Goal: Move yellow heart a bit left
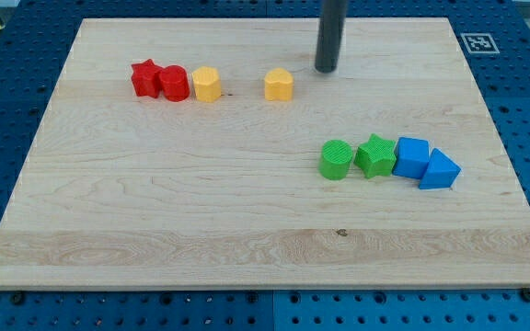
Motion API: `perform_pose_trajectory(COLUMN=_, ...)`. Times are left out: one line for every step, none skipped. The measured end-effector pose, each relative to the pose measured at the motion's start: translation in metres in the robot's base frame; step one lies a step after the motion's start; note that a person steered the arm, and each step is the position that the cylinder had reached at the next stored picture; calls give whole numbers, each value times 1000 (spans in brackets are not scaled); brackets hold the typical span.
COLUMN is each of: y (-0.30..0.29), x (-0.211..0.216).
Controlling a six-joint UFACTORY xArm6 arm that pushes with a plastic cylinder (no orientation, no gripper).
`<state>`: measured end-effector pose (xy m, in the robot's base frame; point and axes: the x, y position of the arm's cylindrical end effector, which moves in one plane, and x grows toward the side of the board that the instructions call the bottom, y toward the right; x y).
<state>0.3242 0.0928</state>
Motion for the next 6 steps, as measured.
perform_pose_trajectory(y=8, x=34)
perform_pose_trajectory(y=-6, x=48)
perform_pose_trajectory(y=-38, x=48)
perform_pose_trajectory(y=-66, x=48)
perform_pose_trajectory(y=-75, x=48)
perform_pose_trajectory(y=-43, x=45)
